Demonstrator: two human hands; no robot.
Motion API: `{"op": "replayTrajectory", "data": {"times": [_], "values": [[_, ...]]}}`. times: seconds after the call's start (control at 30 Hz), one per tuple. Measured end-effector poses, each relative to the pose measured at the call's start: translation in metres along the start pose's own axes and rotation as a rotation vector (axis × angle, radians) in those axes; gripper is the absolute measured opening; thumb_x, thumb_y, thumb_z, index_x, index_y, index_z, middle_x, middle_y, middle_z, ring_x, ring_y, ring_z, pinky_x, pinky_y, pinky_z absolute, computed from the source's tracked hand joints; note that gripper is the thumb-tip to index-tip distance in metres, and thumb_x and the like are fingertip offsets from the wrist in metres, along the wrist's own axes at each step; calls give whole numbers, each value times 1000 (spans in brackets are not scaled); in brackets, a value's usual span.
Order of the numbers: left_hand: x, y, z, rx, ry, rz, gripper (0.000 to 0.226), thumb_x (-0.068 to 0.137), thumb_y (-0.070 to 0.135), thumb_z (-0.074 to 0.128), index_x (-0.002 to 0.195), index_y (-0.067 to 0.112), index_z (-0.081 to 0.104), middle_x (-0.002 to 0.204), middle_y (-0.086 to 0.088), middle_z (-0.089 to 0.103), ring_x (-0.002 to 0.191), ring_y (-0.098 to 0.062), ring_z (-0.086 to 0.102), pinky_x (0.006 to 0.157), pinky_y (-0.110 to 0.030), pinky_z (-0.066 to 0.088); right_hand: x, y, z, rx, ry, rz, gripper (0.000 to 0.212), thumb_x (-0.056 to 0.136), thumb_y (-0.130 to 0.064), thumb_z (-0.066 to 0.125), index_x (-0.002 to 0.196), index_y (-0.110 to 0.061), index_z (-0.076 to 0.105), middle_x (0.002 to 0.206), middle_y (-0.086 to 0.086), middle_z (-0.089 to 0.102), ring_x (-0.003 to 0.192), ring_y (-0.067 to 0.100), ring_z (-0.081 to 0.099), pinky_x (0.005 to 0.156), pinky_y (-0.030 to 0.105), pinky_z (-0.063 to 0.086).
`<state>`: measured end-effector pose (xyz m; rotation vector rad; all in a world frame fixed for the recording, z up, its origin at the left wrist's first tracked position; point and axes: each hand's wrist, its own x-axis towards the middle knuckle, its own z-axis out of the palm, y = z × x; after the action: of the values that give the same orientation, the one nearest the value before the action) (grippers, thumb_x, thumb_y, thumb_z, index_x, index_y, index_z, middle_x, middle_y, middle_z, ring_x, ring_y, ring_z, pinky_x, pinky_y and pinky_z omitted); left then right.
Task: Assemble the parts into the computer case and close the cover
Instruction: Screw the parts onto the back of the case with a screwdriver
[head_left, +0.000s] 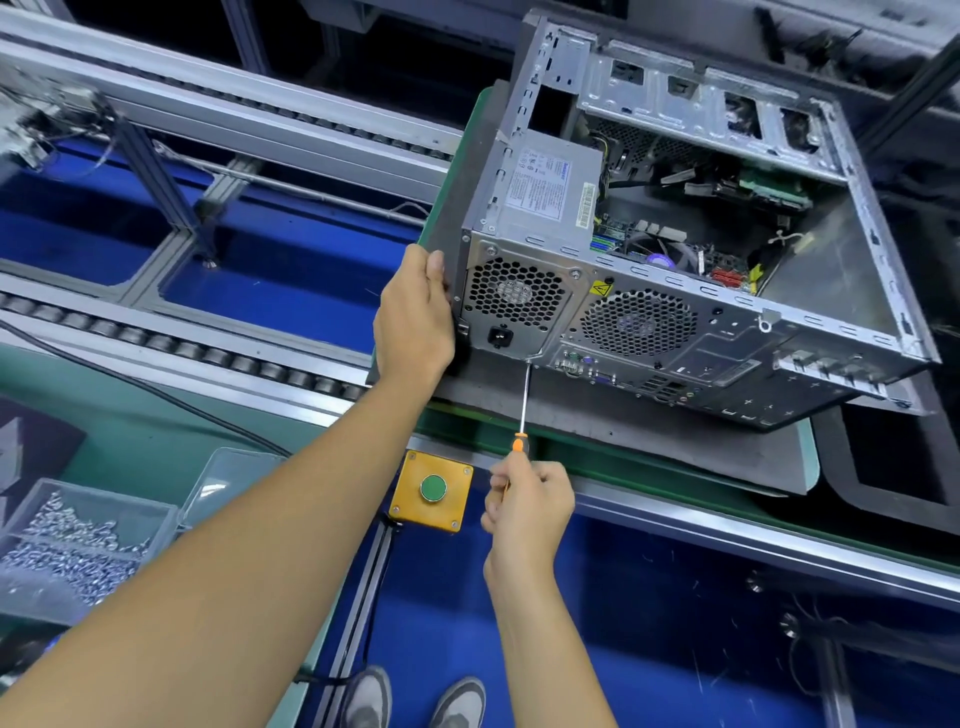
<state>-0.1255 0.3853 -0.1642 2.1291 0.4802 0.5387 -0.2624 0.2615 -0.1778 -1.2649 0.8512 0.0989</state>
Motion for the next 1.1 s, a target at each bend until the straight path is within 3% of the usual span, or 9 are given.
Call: {"op": "replayTrajectory", "data": {"times": [0.13, 0.2, 0.3, 0.4, 0.63, 0.73, 0.83, 0.97, 1.1], "values": [[-1, -2, -1, -10, -21, 17, 35, 110, 41, 30, 81, 21, 32, 62, 11, 41, 54, -8, 35, 51, -32, 23, -5, -4, 0, -3, -49, 31, 8, 91, -7, 51, 83, -5, 54, 71, 15, 75, 39, 18, 51, 38, 21, 25], [-2, -3, -2, -21, -25, 24, 35, 110, 41, 31, 81, 22, 32, 62, 11, 41, 54, -8, 36, 51, -32, 23, -5, -5, 0, -15, -69, 46, 12, 91, -9, 49, 81, -5, 56, 71, 14, 75, 37, 18, 48, 38, 20, 23], [-4, -4, -1, -24, -10, 36, 35, 110, 42, 31, 80, 23, 31, 62, 12, 40, 52, -7, 35, 49, -31, 22, -5, -2, 0, -15, -64, 40, 11, 90, -9, 55, 79, -9, 53, 58, 1, 56, 38, 14, 31, 39, 20, 20], [-3, -6, 1, -36, 12, 30, 34, 109, 43, 32, 80, 25, 31, 62, 12, 41, 51, -8, 35, 48, -30, 21, -2, 1, -1, -33, -52, 13, 16, 89, -1, 56, 83, -11, 46, 51, -5, 48, 38, 11, 29, 37, 21, 20], [3, -7, 4, -5, -4, 6, 22, 108, 41, 33, 89, 30, 36, 65, 14, 49, 55, -3, 42, 48, -29, 25, -4, -3, -6, -66, -70, 3, 10, 90, -11, 53, 84, -6, 60, 75, 10, 77, 38, 16, 50, 36, 21, 22], [4, -9, 4, -51, -29, 45, 15, 107, 31, 38, 93, 26, 42, 69, 13, 50, 57, -6, 41, 53, -29, 31, -3, -1, -3, -59, -58, 22, 12, 89, -13, 56, 81, -5, 58, 66, 4, 64, 37, 15, 37, 37, 21, 22], [3, -7, 2, -48, -41, 31, 19, 109, 36, 33, 92, 27, 38, 69, 15, 50, 56, -4, 42, 50, -28, 29, -1, 2, -1, -72, -36, -15, 13, 87, -6, 62, 85, -8, 49, 57, 2, 47, 36, 14, 31, 37, 20, 22], [2, -6, 1, -45, -37, 47, 20, 109, 36, 33, 92, 26, 38, 68, 15, 50, 57, 2, 47, 49, -27, 28, -2, -1, -1, -27, -28, -20, 11, 89, -8, 57, 80, -7, 51, 65, 6, 73, 39, 16, 50, 36, 21, 26], [1, -5, 1, -66, -37, 51, 19, 109, 34, 34, 92, 26, 39, 70, 16, 52, 57, 6, 47, 50, -25, 30, -3, -5, 0, -4, -113, 85, 13, 94, -12, 49, 85, -6, 55, 78, 12, 78, 40, 17, 56, 34, 18, 23]]}}
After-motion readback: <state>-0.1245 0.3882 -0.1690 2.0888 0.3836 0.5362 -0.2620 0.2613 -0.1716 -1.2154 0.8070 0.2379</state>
